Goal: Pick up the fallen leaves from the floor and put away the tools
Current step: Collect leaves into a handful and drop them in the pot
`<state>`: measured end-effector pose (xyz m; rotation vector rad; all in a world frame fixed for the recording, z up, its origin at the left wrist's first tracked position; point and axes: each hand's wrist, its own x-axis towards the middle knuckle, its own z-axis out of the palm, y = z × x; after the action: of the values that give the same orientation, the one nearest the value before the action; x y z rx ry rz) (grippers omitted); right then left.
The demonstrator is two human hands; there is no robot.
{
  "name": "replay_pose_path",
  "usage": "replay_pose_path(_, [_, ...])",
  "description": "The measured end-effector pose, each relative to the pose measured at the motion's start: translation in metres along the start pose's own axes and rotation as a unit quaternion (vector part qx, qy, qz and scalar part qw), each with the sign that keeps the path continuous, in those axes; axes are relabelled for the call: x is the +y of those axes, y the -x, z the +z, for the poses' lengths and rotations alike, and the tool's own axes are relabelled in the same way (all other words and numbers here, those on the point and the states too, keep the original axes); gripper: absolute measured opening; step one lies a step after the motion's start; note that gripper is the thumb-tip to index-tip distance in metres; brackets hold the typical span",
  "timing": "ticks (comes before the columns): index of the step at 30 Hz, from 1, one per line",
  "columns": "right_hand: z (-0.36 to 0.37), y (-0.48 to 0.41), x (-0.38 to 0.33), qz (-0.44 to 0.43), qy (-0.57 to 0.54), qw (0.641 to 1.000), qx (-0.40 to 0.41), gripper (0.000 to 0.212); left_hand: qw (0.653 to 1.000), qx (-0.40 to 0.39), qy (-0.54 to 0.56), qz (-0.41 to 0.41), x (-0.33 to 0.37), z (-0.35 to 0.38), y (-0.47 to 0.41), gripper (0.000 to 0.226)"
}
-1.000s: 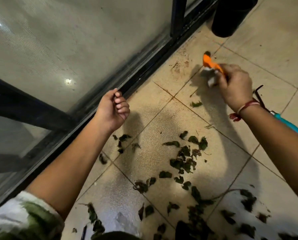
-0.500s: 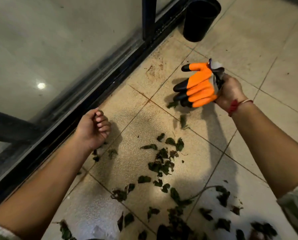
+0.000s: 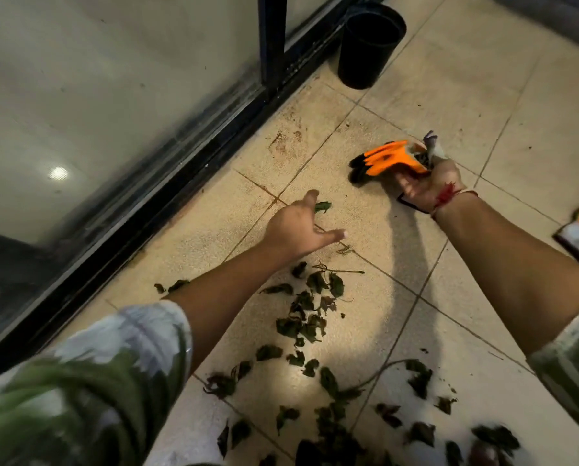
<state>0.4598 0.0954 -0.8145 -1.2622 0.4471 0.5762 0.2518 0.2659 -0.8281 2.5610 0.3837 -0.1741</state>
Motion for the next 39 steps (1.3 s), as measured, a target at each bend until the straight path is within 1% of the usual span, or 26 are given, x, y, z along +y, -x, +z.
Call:
replay_pose_path(2, [-0.001,0.006,0.005,-0.045,0.071,0.994,0.069,0.078,0.996,-0.023,-0.086,0.016,0.004,0.009,-0.013,0.108])
replay_pose_path(3, [-0.002,0.01,0.012,-0.105,0.119,0.98,0.12,0.078,0.992,-0.027,-0.124,0.022,0.005,0.015,-0.017,0.107])
replay_pose_path(4, [0.0,0.026,0.019,-0.171,0.193,0.951,0.171,0.073,0.987,-0.022,-0.157,0.036,0.005,0.022,-0.019,0.102])
replay_pose_path(5, [-0.001,0.043,0.03,-0.238,0.266,0.915,0.186,0.065,0.983,-0.005,-0.177,0.055,0.005,0.029,-0.019,0.091])
replay_pose_path(7, [-0.009,0.08,0.063,-0.334,0.387,0.849,0.133,0.057,0.979,0.035,-0.18,0.091,0.004,0.037,-0.015,0.063])
replay_pose_path(10, [-0.022,0.13,0.112,-0.324,0.509,0.796,0.046,0.065,0.973,0.044,-0.181,0.138,-0.001,0.041,-0.007,0.042])
replay_pose_path(11, [-0.027,0.14,0.127,-0.324,0.551,0.769,0.016,0.065,0.974,0.041,-0.17,0.142,-0.003,0.041,-0.002,0.036])
replay_pose_path(12, [-0.031,0.148,0.14,-0.323,0.592,0.738,-0.019,0.066,0.98,0.042,-0.138,0.136,-0.007,0.039,0.005,0.029])
replay_pose_path(14, [-0.035,0.161,0.163,-0.315,0.668,0.668,-0.091,0.071,0.992,0.061,-0.022,0.108,-0.016,0.029,0.023,0.017])
replay_pose_path(16, [-0.038,0.164,0.182,-0.29,0.714,0.625,-0.121,0.081,0.99,0.093,0.097,0.044,-0.027,0.013,0.043,0.017])
replay_pose_path(17, [-0.035,0.161,0.187,-0.286,0.728,0.611,-0.124,0.086,0.978,0.113,0.173,-0.018,-0.033,0.003,0.054,0.02])
replay_pose_path(18, [-0.03,0.156,0.189,-0.289,0.737,0.599,-0.121,0.09,0.95,0.13,0.269,-0.093,-0.04,-0.007,0.064,0.024])
replay_pose_path(20, [-0.011,0.143,0.186,-0.302,0.728,0.604,-0.115,0.09,0.847,0.163,0.452,-0.228,-0.056,-0.026,0.085,0.03])
replay_pose_path(21, [0.0,0.134,0.182,-0.3,0.724,0.61,-0.116,0.089,0.795,0.182,0.511,-0.272,-0.065,-0.032,0.093,0.032])
replay_pose_path(22, [0.014,0.127,0.179,-0.297,0.723,0.611,-0.127,0.088,0.748,0.207,0.553,-0.303,-0.078,-0.037,0.103,0.034])
replay_pose_path(24, [0.039,0.121,0.18,-0.305,0.729,0.589,-0.169,0.082,0.657,0.246,0.63,-0.332,-0.1,-0.042,0.118,0.037])
replay_pose_path(26, [0.058,0.128,0.19,-0.338,0.713,0.563,-0.246,0.076,0.597,0.258,0.673,-0.353,-0.114,-0.042,0.125,0.038])
replay_pose_path(28, [0.066,0.141,0.202,-0.356,0.687,0.542,-0.327,0.073,0.565,0.248,0.699,-0.362,-0.115,-0.039,0.125,0.038])
replay_pose_path(29, [0.068,0.147,0.207,-0.354,0.675,0.542,-0.353,0.071,0.555,0.239,0.711,-0.358,-0.112,-0.037,0.123,0.037])
replay_pose_path(30, [0.069,0.154,0.211,-0.351,0.66,0.557,-0.363,0.069,0.55,0.228,0.722,-0.353,-0.108,-0.035,0.12,0.036])
replay_pose_path(31, [0.07,0.16,0.212,-0.349,0.64,0.584,-0.356,0.067,0.546,0.218,0.731,-0.346,-0.104,-0.035,0.117,0.035])
replay_pose_path(33, [0.062,0.17,0.208,-0.341,0.616,0.643,-0.301,0.068,0.545,0.193,0.747,-0.328,-0.092,-0.034,0.107,0.034])
replay_pose_path(34, [0.055,0.174,0.205,-0.334,0.614,0.662,-0.271,0.072,0.546,0.178,0.753,-0.321,-0.086,-0.035,0.103,0.034])
replay_pose_path(35, [0.046,0.178,0.2,-0.324,0.621,0.668,-0.252,0.076,0.546,0.162,0.759,-0.317,-0.08,-0.035,0.099,0.034])
replay_pose_path(36, [0.036,0.182,0.197,-0.314,0.639,0.66,-0.242,0.078,0.545,0.148,0.763,-0.315,-0.077,-0.036,0.095,0.034])
replay_pose_path(39, [0.003,0.189,0.193,-0.296,0.709,0.592,-0.243,0.084,0.551,0.123,0.762,-0.318,-0.069,-0.032,0.086,0.032])
